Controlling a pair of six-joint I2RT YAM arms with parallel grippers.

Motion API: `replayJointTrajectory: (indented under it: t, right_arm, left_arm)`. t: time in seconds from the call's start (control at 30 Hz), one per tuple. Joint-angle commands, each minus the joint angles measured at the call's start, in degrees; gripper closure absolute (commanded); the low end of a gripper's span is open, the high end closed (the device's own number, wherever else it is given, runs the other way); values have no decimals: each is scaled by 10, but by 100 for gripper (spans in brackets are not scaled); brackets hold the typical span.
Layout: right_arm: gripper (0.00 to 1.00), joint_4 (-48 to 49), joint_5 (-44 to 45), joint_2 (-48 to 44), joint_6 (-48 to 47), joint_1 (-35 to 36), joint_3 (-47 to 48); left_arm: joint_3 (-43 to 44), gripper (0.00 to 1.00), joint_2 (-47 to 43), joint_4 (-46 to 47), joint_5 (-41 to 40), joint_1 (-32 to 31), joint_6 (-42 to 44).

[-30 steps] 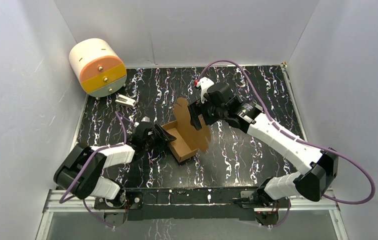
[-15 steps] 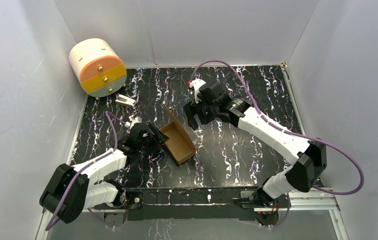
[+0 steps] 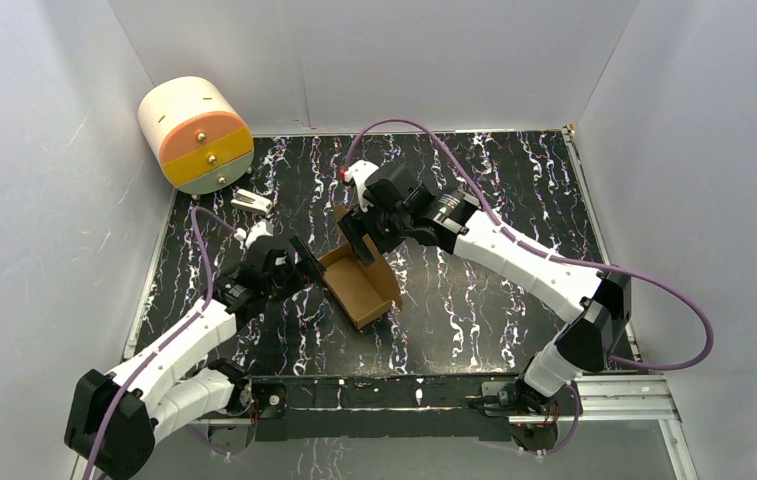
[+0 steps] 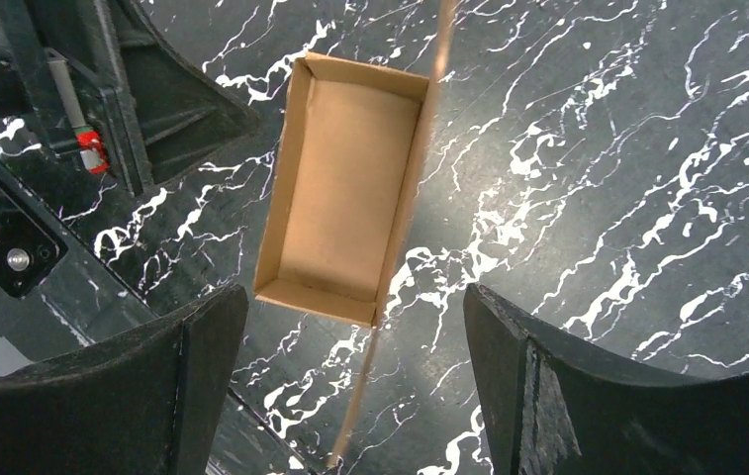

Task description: Fold the paper box

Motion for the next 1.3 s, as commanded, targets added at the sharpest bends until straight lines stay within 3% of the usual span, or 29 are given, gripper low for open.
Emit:
replayJointTrajectory:
  t: [0.0,0.2,0.33,0.6,0.73,1.03,1.27]
  right_arm:
    - [11,-38,34,19,-3,9,52]
    - [14,-54,75,37,-5,23,53]
    - [24,-76,94,55,2,26,56]
    - [60,-91,73,83,-43,27,59]
    - [76,-88,60,92,-132,24,63]
    - [85,-96,-88,102,-333,4,68]
    - [86,-100,-82,116,-493,-8,85]
  left_arm:
    - [68,11,-2,-85,-27,19,79]
    - [165,9,23,-132,-24,53,184]
    - [210,9,22,-142,-51,59,255]
    - [176,9,-30,-124,-84,60,321]
    - [166,9,-53,-126,-106,60,323]
    - [162,9,-76,-121,-117,75,331]
    - [153,9,-91,-104,-86,86,340]
